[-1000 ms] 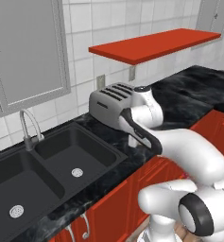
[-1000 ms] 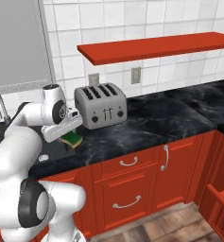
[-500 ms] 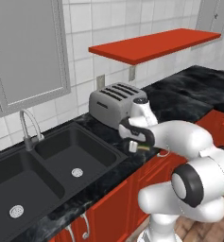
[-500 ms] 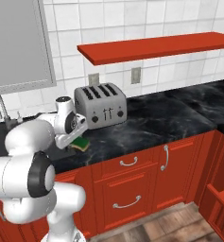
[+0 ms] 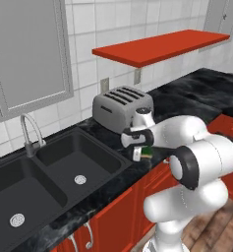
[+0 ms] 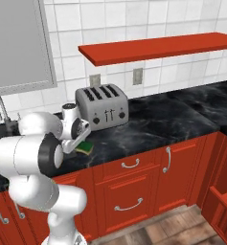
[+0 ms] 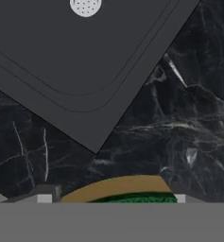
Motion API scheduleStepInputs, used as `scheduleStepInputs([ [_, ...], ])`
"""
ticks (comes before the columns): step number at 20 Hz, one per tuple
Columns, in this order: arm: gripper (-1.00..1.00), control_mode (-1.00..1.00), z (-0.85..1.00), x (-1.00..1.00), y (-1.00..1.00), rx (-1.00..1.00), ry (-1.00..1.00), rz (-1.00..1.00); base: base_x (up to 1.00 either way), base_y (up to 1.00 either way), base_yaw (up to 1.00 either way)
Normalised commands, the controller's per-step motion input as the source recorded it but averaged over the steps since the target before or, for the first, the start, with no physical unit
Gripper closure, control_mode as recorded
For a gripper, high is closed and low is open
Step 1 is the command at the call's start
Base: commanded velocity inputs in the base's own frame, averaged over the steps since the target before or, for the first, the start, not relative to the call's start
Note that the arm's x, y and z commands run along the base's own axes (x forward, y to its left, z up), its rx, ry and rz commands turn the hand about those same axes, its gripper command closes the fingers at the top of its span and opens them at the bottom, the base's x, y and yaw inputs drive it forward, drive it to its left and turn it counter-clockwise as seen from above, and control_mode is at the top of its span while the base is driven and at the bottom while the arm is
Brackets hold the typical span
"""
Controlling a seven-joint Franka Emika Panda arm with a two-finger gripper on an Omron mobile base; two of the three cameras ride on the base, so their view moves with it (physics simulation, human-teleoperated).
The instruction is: Restock the sink supplies by placing the sponge and soap dispenser on the counter and next to the sink. Make sure the soap dispenser is upright.
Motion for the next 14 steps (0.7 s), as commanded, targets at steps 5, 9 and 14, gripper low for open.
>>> scheduleStepInputs([
  [5, 1.0, -1.0, -0.32, 0.34, 0.04, 0.0, 0.0, 0.04, 0.0, 0.0, 0.0],
  [9, 1.0, -1.0, -0.32, 0.41, 0.03, 0.0, 0.0, 0.04, 0.0, 0.0, 0.0],
  [14, 1.0, -1.0, -0.29, 0.36, 0.18, 0.0, 0.0, 0.04, 0.0, 0.0, 0.0],
])
